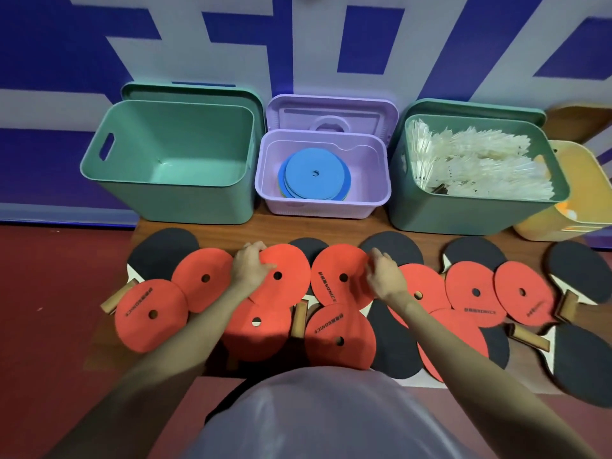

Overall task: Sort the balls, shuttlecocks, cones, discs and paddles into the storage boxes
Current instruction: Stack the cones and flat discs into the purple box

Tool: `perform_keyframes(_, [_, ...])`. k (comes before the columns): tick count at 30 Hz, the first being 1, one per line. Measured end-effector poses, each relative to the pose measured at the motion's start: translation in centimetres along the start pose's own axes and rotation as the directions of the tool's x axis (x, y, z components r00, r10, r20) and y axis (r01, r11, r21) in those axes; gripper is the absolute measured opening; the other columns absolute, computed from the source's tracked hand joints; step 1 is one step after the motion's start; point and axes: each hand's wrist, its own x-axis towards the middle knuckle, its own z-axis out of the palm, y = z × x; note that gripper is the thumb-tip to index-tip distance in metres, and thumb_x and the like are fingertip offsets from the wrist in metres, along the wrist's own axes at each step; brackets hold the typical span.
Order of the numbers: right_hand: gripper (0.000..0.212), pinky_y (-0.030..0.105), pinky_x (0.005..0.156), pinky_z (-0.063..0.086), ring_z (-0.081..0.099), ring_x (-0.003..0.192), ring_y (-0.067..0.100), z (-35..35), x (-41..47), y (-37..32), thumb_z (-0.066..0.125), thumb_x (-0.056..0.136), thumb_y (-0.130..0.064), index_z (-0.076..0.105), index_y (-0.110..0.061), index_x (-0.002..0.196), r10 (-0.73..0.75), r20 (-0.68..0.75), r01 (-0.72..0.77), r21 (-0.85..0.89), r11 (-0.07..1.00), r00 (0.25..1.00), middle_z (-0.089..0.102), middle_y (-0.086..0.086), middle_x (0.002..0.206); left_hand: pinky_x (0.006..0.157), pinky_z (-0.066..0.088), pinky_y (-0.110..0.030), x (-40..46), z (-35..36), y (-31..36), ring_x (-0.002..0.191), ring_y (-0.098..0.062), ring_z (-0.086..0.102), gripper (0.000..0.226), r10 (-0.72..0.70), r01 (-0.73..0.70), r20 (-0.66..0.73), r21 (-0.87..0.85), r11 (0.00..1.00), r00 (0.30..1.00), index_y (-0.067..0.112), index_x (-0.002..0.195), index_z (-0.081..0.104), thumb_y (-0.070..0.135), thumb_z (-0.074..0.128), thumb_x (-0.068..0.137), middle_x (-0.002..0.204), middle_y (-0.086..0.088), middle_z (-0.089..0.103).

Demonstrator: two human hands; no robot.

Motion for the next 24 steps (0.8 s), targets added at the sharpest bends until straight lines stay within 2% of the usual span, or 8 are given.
perform_keyframes(3, [0.006,0.035,0.060,0.039,0.059,0.086,0.039,-1.4,-0.5,-0.7,0.042,0.093,-0.013,0.047,-0.012,0.096,-0.113,-0.018,0.111,-0.081,0.991,0.993,0.065,0.014,0.091,0.071,0.042,-0.034,-1.2,-1.2,0.5,0.077,-0.019,0.056,0.021,0.123,-0.122,0.016,-0.082,0.989,0.992,0.018,0.083,0.055,0.019,0.076,0.078,0.078,0.007,0.061])
perform_keyframes(6, [0.016,0.039,0.066,0.046,0.060,0.087,0.039,-2.6,-1.5,-1.3,0.046,0.092,-0.010,0.055,-0.014,0.104,-0.209,-0.183,0.208,-0.027,0.978,0.961,0.068,0.011,0.092,0.073,0.043,-0.035,-2.6,-2.2,0.2,0.072,-0.016,0.054,0.016,0.229,-0.219,0.039,-0.172,0.960,0.973,0.020,0.086,0.050,0.024,0.065,0.087,0.074,0.012,0.057])
perform_keyframes(10, [0.019,0.032,0.069,0.043,0.061,0.082,0.027,-3.9,-2.5,-2.5,0.048,0.091,-0.010,0.060,-0.012,0.106,-0.150,-0.427,0.295,0.295,0.909,0.892,0.068,0.005,0.089,0.073,0.042,-0.029,-4.2,-2.6,0.5,0.078,-0.015,0.057,0.011,0.205,-0.198,-0.005,-0.285,0.938,0.979,0.014,0.096,0.049,0.024,0.052,0.098,0.083,0.003,0.059])
perform_keyframes(13, [0.018,0.030,0.074,0.047,0.061,0.081,0.016,-4.1,-2.6,-3.3,0.048,0.088,-0.014,0.061,-0.014,0.099,-0.094,-0.355,0.297,0.576,0.761,0.930,0.067,0.001,0.089,0.075,0.042,-0.028,-5.0,-2.2,1.4,0.083,-0.017,0.056,0.011,0.063,-0.079,-0.050,-0.460,0.884,0.997,0.008,0.100,0.052,0.020,0.050,0.099,0.089,-0.003,0.061])
perform_keyframes(15, [0.014,0.023,0.070,0.045,0.057,0.075,0.010,-3.8,-3.2,-4.1,0.051,0.091,-0.006,0.061,-0.015,0.096,-0.088,-0.271,0.257,0.687,0.680,0.958,0.065,0.001,0.084,0.077,0.044,-0.030,-5.4,-2.1,2.3,0.085,-0.018,0.056,0.009,-0.079,0.055,-0.010,-0.634,0.772,0.997,0.014,0.098,0.055,0.019,0.048,0.100,0.089,0.000,0.062])
perform_keyframes(19, [0.019,0.027,0.061,0.040,0.049,0.071,0.017,-2.1,-4.6,-4.9,0.052,0.095,-0.003,0.062,-0.018,0.094,-0.053,-0.126,0.134,0.819,0.558,0.991,0.056,0.009,0.077,0.081,0.048,-0.037,-6.7,-2.3,4.8,0.086,-0.014,0.061,0.020,-0.280,0.355,0.266,-0.870,0.343,0.922,0.024,0.095,0.059,0.032,0.042,0.103,0.099,0.000,0.065])
perform_keyframes(22, [0.013,0.023,0.051,0.044,0.050,0.066,0.017,-0.8,-5.7,-5.2,0.050,0.096,-0.005,0.062,-0.011,0.100,-0.001,-0.019,0.017,0.859,0.512,1.000,0.058,0.005,0.071,0.084,0.049,-0.048,-7.7,-2.9,5.6,0.100,-0.025,0.063,0.049,-0.216,0.510,0.474,-0.846,0.158,0.853,0.021,0.107,0.065,0.052,0.028,0.101,0.109,-0.008,0.069])
perform_keyframes(24, [0.014,0.020,0.045,0.045,0.053,0.059,0.007,0.1,-6.4,-5.3,0.050,0.097,-0.007,0.062,-0.009,0.104,0.035,0.039,-0.051,0.865,0.499,0.999,0.060,-0.007,0.065,0.083,0.051,-0.044,-8.1,-2.8,5.4,0.097,-0.023,0.066,0.051,-0.123,0.513,0.498,-0.843,0.163,0.858,0.019,0.108,0.066,0.052,0.027,0.101,0.105,-0.008,0.072])
